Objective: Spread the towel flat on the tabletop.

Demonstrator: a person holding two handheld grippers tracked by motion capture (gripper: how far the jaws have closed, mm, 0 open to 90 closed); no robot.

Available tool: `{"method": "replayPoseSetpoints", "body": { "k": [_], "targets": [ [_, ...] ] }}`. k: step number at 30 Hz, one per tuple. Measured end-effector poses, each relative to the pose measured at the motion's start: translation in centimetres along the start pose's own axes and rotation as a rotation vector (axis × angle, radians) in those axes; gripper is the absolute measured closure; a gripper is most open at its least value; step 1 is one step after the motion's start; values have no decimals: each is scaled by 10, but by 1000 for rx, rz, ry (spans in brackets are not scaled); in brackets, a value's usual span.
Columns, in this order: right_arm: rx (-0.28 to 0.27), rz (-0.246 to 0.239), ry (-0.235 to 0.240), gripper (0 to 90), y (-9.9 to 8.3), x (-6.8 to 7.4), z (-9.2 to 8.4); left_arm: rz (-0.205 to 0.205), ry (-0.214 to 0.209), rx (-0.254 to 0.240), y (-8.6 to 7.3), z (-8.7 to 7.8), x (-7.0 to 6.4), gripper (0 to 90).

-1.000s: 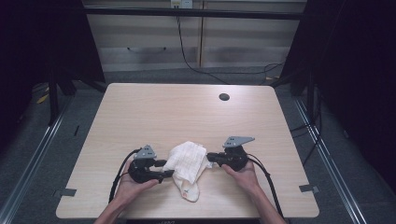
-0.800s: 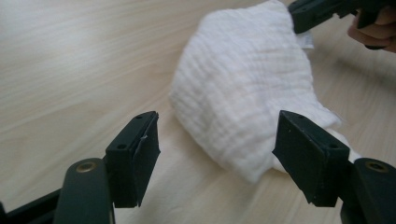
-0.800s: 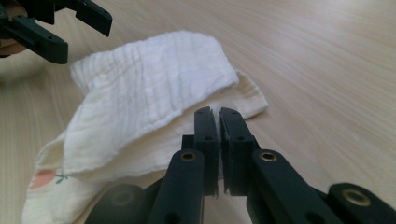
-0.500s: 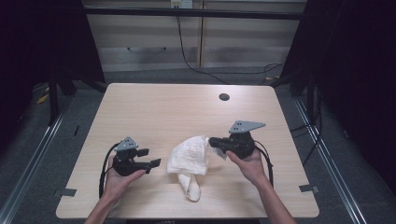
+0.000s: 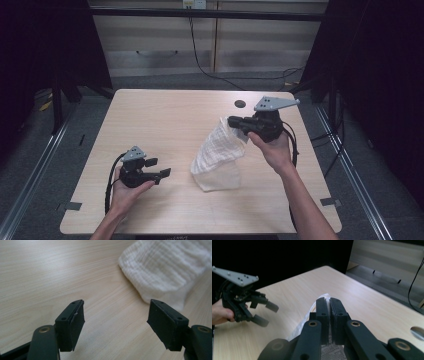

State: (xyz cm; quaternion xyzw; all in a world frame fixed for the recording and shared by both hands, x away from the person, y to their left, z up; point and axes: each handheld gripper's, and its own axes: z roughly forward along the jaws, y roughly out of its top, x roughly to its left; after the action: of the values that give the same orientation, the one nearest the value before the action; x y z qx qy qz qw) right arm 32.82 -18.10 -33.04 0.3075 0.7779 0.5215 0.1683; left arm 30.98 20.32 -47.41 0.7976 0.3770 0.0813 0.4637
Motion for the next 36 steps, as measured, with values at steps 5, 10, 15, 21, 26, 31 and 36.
{"method": "replayPoseSetpoints", "body": {
  "k": [5, 10, 15, 21, 26, 31, 36],
  "targets": [
    [-38, -33, -17, 866, 28, 3, -11, -8, 2, -3, 0, 0, 2, 292],
    [-86, -64, -5, 866, 41, 13, -22, -2, 0, -3, 0, 1, 1, 293],
    [-11, -55, -4, 865, 13, 15, -9, 1, -4, 6, 0, 2, 0, 293],
    [48, 9, 6, 865, -36, 11, 4, 3, -9, 17, 0, 4, -1, 298],
    [106, 62, 20, 866, -76, 12, 15, 11, -20, 22, 0, 6, -4, 309],
    [179, 88, 25, 865, -112, 15, 22, 19, -33, 25, 0, 7, -7, 352],
    [225, 121, 5, 864, -142, 15, 13, 21, -46, 32, 0, 9, -8, 395]
  ]
}}
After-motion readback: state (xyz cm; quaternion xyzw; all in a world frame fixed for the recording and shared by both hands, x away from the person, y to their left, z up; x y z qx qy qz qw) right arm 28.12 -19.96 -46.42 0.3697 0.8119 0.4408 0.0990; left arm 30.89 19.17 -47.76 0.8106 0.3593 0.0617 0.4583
